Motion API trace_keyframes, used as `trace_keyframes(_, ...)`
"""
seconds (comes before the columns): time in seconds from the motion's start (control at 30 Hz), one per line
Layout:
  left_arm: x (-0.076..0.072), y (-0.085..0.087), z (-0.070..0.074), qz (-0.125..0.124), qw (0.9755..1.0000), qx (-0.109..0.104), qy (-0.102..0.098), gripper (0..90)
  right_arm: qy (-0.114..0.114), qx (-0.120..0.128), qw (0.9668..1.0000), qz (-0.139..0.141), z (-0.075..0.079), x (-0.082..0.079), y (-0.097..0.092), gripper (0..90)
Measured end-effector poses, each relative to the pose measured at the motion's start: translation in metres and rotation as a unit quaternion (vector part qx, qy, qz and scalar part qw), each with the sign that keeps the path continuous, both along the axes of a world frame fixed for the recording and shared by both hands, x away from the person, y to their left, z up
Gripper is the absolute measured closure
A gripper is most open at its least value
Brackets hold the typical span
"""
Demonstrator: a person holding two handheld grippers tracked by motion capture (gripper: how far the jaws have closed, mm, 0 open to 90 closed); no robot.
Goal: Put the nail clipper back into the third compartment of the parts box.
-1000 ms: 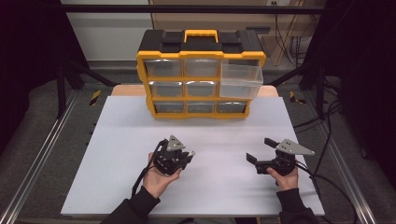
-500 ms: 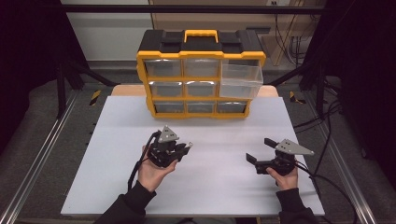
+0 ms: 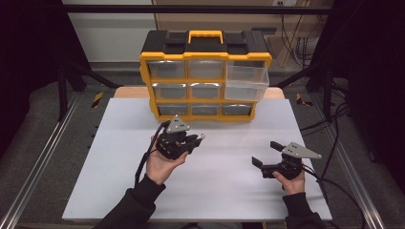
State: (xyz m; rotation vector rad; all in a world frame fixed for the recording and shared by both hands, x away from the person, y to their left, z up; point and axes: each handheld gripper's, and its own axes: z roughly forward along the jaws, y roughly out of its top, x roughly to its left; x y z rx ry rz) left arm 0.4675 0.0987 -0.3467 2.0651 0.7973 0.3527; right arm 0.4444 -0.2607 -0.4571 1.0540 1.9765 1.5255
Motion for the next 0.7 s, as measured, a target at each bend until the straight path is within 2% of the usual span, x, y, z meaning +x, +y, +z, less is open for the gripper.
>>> trace_keyframes(0.17, 0.006, -0.005, 0.011, -0.006, 1.0000, -0.003, -0.003, 77.1, 0.000, 0.004, 1.0000, 0.001, -0.001, 0.001, 0.000, 0.8)
trace_keyframes(0.5, 0.006, -0.008, 0.044, -0.011, 0.9994, -0.011, -0.031, 77.1, 0.002, 0.001, 1.0000, 0.001, -0.002, 0.001, 0.000, 0.8)
trace_keyframes(0.7, 0.009, -0.012, 0.059, -0.017, 0.9989, -0.016, -0.040, 77.1, 0.000, 0.002, 1.0000, 0.001, -0.001, 0.001, 0.000, 0.8)
